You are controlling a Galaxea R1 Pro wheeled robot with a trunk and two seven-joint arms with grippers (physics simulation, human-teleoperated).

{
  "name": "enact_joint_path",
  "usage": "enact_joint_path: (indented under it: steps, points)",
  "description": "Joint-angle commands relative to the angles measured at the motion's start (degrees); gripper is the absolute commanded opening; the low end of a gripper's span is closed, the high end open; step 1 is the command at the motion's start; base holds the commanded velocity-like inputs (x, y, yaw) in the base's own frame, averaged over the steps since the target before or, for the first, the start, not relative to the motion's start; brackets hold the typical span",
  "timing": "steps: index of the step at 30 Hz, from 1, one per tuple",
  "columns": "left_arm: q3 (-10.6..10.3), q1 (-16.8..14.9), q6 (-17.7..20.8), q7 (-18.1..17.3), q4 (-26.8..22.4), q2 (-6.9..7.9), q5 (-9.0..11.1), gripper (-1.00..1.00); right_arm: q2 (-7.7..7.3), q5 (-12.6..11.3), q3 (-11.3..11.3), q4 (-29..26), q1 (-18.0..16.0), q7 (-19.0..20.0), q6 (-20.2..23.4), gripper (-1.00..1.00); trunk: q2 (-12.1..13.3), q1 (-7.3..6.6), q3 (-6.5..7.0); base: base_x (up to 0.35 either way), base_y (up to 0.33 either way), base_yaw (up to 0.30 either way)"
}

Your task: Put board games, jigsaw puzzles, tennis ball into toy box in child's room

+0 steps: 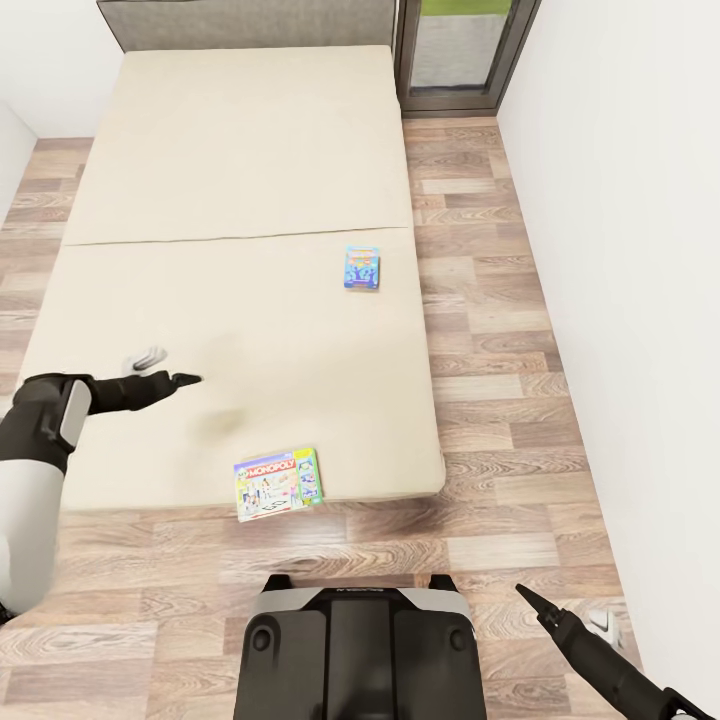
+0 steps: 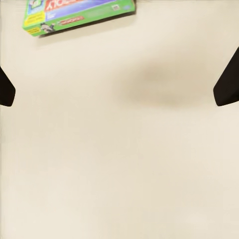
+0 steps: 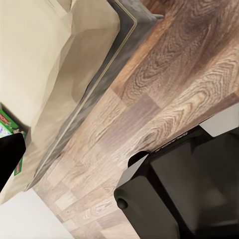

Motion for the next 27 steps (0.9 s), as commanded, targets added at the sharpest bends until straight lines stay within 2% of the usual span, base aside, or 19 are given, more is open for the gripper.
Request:
enact_joint_path:
  steps: [1, 10, 12, 15, 18, 19, 23, 27]
  points:
    - [0.1, 0.3, 0.5, -1.2, 0.0, 0.56, 0.3, 1.0, 0.01, -0.4, -0.1, 0.0, 0.0, 0.0, 0.5, 1.0, -0.1, 0.04, -0.06, 0.0, 0.0, 0.0]
    - [0.1, 3.1, 0.7, -12.1, 0.0, 5.49, 0.2, 1.0, 0.1, -0.3, -0.1, 0.0, 0.0, 0.0, 0.4, 1.0, -0.1, 0.04, -0.06, 0.0, 0.008, 0.0]
    - [0.1, 4.5, 0.6, -16.9, 0.0, 7.36, 0.2, 1.0, 0.2, -0.1, 0.0, 0.0, 0.0, 0.0, 0.4, 1.0, -0.1, 0.04, -0.06, 0.0, 0.137, 0.0]
    - [0.1, 5.1, 0.6, -20.1, 0.0, 8.41, 0.0, 1.0, 0.31, 0.0, 0.0, 0.0, 0.0, 0.0, 0.4, 1.0, -0.1, 0.04, -0.06, 0.0, 0.173, 0.0]
    - [0.1, 5.5, 0.6, -22.6, 0.1, 9.37, 0.0, 1.0, 0.41, 0.0, 0.0, 0.0, 0.0, 0.0, 0.4, 1.0, -0.1, 0.04, -0.06, 0.0, 0.104, 0.0]
    - [0.1, 5.5, 0.6, -22.6, 0.1, 9.37, 0.0, 1.0, 0.41, 0.0, 0.0, 0.0, 0.0, 0.0, 0.4, 1.0, -0.1, 0.04, -0.06, 0.0, 0.082, 0.0]
    - [0.1, 6.3, 0.6, -25.2, 0.1, 10.96, -0.1, 1.0, 0.5, 0.1, 0.0, 0.0, 0.0, 0.0, 0.3, 1.0, -0.1, 0.04, -0.06, 0.0, 0.082, 0.0]
    - [0.1, 6.8, 0.6, -26.3, 0.1, 12.06, -0.1, 1.0, 0.66, 0.1, 0.1, -0.1, 0.0, 0.0, 0.3, 1.0, -0.1, 0.04, -0.06, 0.0, 0.197, 0.0]
